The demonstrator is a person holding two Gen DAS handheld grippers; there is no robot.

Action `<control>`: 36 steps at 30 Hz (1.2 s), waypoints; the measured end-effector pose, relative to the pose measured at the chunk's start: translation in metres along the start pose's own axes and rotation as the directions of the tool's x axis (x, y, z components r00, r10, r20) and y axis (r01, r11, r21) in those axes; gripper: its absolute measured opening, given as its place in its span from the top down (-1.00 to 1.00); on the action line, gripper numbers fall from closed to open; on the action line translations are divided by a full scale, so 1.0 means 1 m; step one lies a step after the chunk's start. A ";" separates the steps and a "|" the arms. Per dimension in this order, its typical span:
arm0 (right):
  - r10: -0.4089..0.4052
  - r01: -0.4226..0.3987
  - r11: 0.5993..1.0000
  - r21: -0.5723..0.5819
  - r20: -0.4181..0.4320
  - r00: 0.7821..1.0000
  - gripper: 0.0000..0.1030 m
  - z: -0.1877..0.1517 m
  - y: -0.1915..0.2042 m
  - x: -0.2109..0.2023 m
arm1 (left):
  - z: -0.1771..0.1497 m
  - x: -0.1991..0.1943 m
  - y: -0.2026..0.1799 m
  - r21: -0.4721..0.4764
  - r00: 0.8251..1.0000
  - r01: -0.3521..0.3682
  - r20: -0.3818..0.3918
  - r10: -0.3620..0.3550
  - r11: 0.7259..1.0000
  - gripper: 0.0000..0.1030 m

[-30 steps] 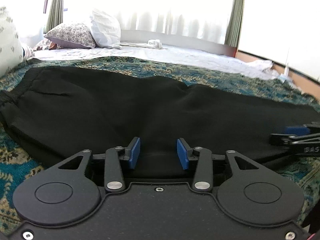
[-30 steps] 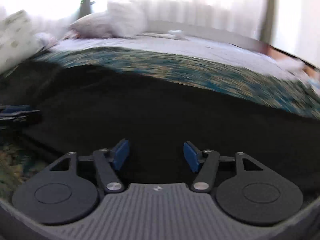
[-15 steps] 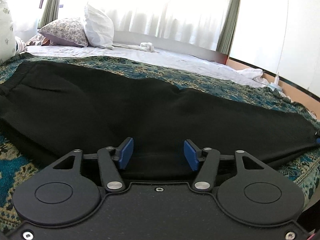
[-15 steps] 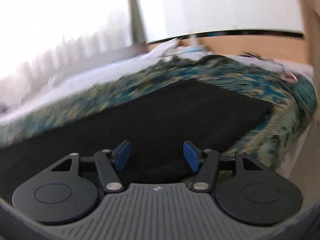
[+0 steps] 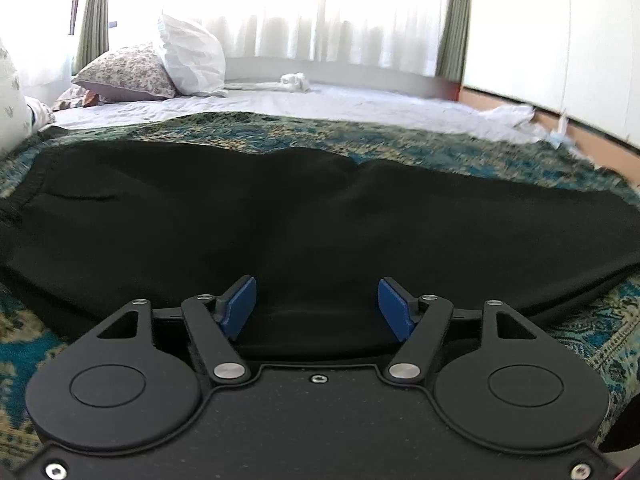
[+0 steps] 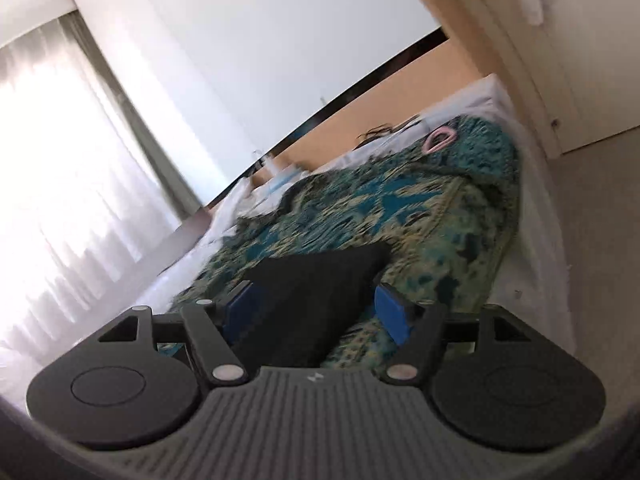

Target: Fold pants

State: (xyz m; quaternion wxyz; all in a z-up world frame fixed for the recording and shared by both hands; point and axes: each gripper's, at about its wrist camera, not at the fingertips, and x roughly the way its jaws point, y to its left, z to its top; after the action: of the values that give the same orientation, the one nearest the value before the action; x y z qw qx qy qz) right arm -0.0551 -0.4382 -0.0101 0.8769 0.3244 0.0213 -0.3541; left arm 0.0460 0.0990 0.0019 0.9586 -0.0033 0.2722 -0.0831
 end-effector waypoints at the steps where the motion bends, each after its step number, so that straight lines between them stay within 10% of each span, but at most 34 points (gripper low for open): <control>1: -0.014 0.014 1.000 0.000 0.007 1.000 -0.52 0.001 -0.001 0.002 | 0.004 -0.001 -0.004 0.015 1.000 -0.024 -0.015 0.024 1.000 -0.32; 12: -0.031 0.031 0.999 -0.038 0.012 0.999 -0.66 -0.003 0.007 0.006 | 0.057 0.005 0.029 -0.001 0.954 -0.299 0.039 0.299 0.954 -0.34; 16: -0.043 0.044 0.998 -0.040 0.019 0.999 -0.68 -0.005 0.010 0.005 | 0.067 0.036 0.061 0.034 0.889 -0.456 -0.039 0.457 0.889 0.16; 19: -0.049 0.050 0.998 -0.049 0.022 0.999 -0.68 -0.006 0.012 0.006 | 0.058 0.050 0.086 0.044 0.821 -0.561 -0.104 0.562 0.827 0.18; 22: -0.050 0.052 0.996 -0.067 0.021 0.999 -0.69 -0.007 0.014 0.006 | 0.054 0.047 0.113 -0.023 0.827 -0.555 -0.123 0.549 0.831 0.16; 25: -0.051 0.052 0.996 -0.076 0.019 0.999 -0.70 -0.007 0.015 0.007 | 0.056 0.052 0.127 0.019 0.764 -0.634 -0.136 0.630 0.773 0.15; 32: -0.037 0.037 0.998 -0.055 0.017 0.999 -0.72 -0.006 0.013 0.007 | 0.053 0.051 0.129 0.023 0.742 -0.660 -0.134 0.657 0.751 0.13; 36: -0.029 0.030 0.999 -0.043 0.018 0.999 -0.74 -0.006 0.012 0.007 | 0.064 0.041 0.096 0.030 0.767 -0.635 -0.099 0.634 0.772 0.17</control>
State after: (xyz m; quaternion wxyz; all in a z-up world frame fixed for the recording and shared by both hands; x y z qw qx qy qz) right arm -0.0414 -0.4327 -0.0099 0.8786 0.3017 0.0261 -0.3694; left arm 0.1289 0.1849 0.0300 0.9150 0.0903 0.3069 0.2460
